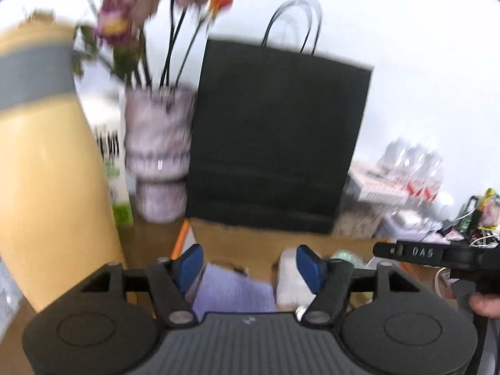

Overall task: Organize objects
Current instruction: 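Carry the ball and cloth over the box and open both tools, then withdraw both tools from the box toward the navy pouch, then grasp the navy zippered pouch with both tools, one at each end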

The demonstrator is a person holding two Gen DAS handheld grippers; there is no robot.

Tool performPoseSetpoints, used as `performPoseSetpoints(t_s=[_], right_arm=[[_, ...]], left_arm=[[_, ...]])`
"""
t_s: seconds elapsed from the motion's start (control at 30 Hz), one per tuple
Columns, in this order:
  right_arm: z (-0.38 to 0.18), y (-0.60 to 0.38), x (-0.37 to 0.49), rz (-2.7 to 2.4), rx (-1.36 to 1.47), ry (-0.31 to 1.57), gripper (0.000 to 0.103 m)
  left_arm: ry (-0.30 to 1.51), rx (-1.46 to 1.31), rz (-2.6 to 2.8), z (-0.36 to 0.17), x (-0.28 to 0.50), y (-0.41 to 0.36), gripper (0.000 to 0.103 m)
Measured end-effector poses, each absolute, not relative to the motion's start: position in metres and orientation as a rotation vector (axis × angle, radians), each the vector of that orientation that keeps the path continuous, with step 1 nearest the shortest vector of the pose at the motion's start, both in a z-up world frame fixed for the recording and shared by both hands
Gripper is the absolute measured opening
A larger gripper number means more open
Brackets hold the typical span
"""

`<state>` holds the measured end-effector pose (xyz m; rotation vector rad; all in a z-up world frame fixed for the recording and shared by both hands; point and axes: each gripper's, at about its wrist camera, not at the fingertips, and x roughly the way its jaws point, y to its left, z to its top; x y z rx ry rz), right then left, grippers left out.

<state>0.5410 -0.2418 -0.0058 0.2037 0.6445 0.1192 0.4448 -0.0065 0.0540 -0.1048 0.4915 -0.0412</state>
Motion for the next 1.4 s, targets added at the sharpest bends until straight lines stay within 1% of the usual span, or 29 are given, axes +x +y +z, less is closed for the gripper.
performPoseSetpoints(t_s=[0.03, 0.17, 0.2, 0.23, 0.3, 0.4, 0.5, 0.57, 0.6, 0.63, 0.77, 0.87, 0.97, 1.07, 1.27, 1.33, 1.4], right_arm=[[0.002, -0.242, 0.533, 0.119, 0.181, 0.626, 0.066], [0.035, -0.241, 0.49, 0.132, 0.109, 0.571, 0.075], [0.04, -0.241, 0.473, 0.144, 0.095, 0.56, 0.08], [0.043, -0.24, 0.451, 0.168, 0.085, 0.55, 0.086], [0.041, -0.242, 0.394, 0.259, 0.091, 0.535, 0.089], [0.031, -0.245, 0.302, 0.338, 0.122, 0.524, 0.095], [0.021, -0.251, 0.218, 0.329, 0.113, 0.536, 0.1], [0.019, -0.257, 0.166, 0.326, 0.032, 0.54, 0.101], [0.02, -0.261, 0.145, 0.328, 0.007, 0.539, 0.101], [0.021, -0.266, 0.126, 0.329, -0.003, 0.549, 0.101], [0.025, -0.277, 0.067, 0.308, -0.065, 0.578, 0.103], [0.025, -0.278, 0.052, 0.309, -0.087, 0.57, 0.103], [0.025, -0.273, 0.061, 0.27, -0.091, 0.56, 0.103], [0.017, -0.262, 0.07, 0.244, -0.106, 0.555, 0.103], [-0.012, -0.247, 0.103, 0.282, -0.078, 0.595, 0.102], [-0.024, -0.242, 0.125, 0.257, -0.051, 0.619, 0.099], [-0.036, -0.236, 0.143, 0.239, -0.036, 0.634, 0.098]], left_arm=[[0.464, -0.089, -0.043, 0.063, 0.439, -0.006, 0.073], [0.378, 0.0, -0.042, 0.087, 0.397, -0.009, 0.077], [0.373, 0.016, -0.054, 0.09, 0.381, -0.01, 0.08], [0.368, 0.029, -0.079, 0.09, 0.359, -0.007, 0.083], [0.364, 0.037, -0.159, 0.084, 0.313, -0.004, 0.088], [0.372, 0.037, -0.275, 0.072, 0.242, 0.0, 0.089], [0.431, 0.047, -0.295, 0.059, 0.18, 0.004, 0.089], [0.432, 0.048, -0.292, 0.052, 0.134, 0.013, 0.091], [0.433, 0.022, -0.285, 0.05, 0.115, 0.02, 0.094], [0.445, -0.02, -0.276, 0.046, 0.097, 0.029, 0.096], [0.495, -0.122, -0.226, 0.039, 0.056, 0.055, 0.096], [0.485, -0.079, -0.191, 0.044, 0.048, 0.056, 0.096], [0.469, -0.062, -0.209, 0.046, 0.049, 0.05, 0.097], [0.487, -0.044, -0.216, 0.033, 0.061, 0.041, 0.097], [0.58, -0.072, -0.238, -0.009, 0.129, 0.031, 0.097], [0.62, -0.08, -0.222, -0.023, 0.162, 0.025, 0.093], [0.645, -0.083, -0.22, -0.036, 0.193, 0.018, 0.09]])
